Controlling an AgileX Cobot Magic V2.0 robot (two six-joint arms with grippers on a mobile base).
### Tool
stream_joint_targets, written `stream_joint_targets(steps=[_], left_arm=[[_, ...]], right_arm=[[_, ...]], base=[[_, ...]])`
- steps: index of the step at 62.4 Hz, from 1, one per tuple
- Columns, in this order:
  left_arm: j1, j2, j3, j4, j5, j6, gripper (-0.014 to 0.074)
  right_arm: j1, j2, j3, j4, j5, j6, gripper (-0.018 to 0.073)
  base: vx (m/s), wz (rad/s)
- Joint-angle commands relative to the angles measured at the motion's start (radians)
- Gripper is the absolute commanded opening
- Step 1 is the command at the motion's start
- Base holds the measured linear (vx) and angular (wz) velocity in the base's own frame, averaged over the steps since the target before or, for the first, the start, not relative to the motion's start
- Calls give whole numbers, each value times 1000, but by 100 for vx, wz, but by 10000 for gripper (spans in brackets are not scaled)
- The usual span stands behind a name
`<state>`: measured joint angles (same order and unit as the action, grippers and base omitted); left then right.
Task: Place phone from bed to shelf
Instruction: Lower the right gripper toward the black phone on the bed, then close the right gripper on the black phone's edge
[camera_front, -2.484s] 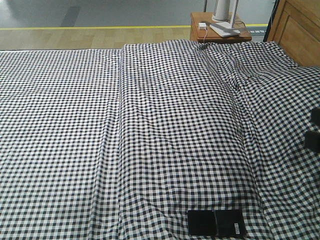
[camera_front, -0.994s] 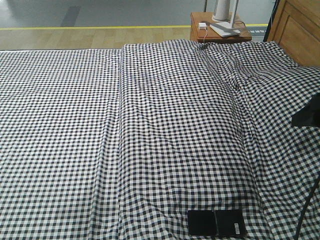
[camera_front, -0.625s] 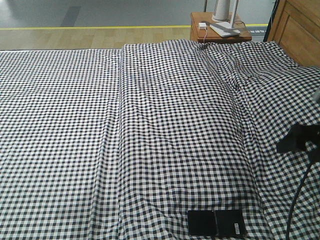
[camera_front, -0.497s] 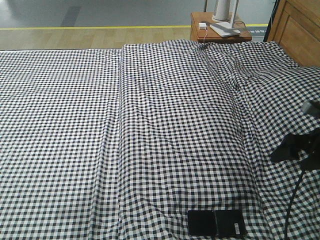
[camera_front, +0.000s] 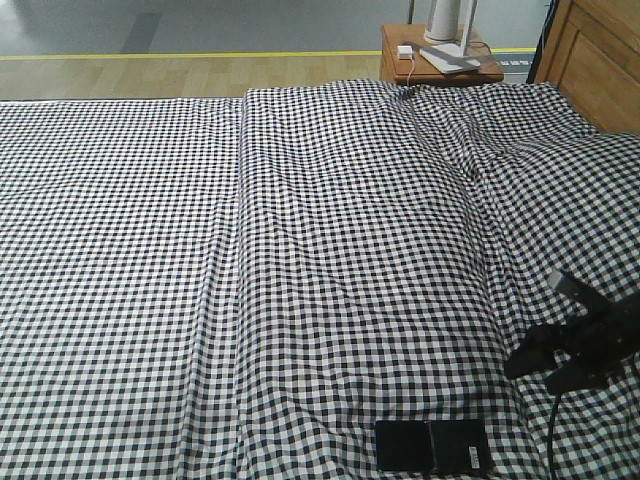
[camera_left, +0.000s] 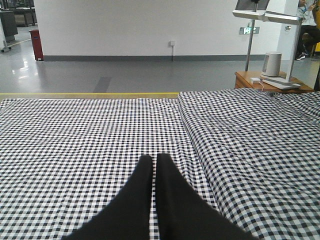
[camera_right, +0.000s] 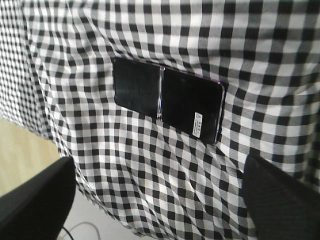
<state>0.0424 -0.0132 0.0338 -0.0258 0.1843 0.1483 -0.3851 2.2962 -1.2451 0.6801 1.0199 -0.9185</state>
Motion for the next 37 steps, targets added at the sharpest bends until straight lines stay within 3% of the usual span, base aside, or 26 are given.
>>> stream_joint_targets(steps=[1, 19, 37], left_arm=[[-4, -13, -21, -9, -72, -6, 1], [-4, -13, -21, -9, -72, -6, 1], [-4, -13, -21, -9, -72, -6, 1]], right_arm=[[-7, -3, -18, 49, 43, -50, 622], [-7, 164, -19, 195, 42, -202, 610], [-7, 288, -20, 249, -12, -302, 601]], base=[[0, 0], [0, 0], [0, 0]])
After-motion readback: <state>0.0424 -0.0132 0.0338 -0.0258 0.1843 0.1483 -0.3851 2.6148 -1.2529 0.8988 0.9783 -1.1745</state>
